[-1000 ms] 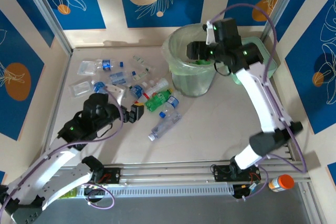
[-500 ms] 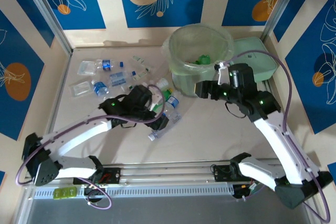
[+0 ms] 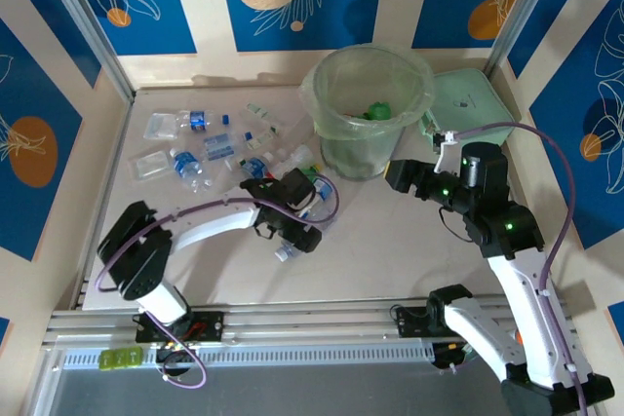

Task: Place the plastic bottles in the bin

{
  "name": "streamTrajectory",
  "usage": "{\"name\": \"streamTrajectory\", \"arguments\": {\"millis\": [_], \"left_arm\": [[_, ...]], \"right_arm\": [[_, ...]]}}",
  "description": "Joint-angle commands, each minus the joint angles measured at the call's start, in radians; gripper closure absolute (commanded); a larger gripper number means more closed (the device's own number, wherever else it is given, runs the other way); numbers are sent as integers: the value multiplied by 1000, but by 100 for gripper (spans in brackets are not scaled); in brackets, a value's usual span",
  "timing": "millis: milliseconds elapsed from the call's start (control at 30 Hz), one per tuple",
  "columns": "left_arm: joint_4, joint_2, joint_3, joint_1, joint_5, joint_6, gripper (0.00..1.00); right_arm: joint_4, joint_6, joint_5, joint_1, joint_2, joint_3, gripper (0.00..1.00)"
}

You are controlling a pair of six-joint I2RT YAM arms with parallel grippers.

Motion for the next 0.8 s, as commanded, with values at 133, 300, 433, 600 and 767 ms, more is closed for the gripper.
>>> {"name": "streamTrajectory", "arguments": {"millis": [133,300,433,600,767], "left_arm": [[33,107,19,-12,15,-7,9],[35,114,17,-12,15,1,25],[34,121,22,-16,34,6,35],[28,94,22,-20,44,6,42],[10,-14,32,-20,61,7,42]], "right_arm": [[28,34,-119,-28,-14,-9,22],[23,32,-124,-34,-22,-17,22],[26,29,-119,-36,-25,-24,22],[22,36,-123,-38,-25,-14,22],[6,43,-144,-38,-25,8,22]]}}
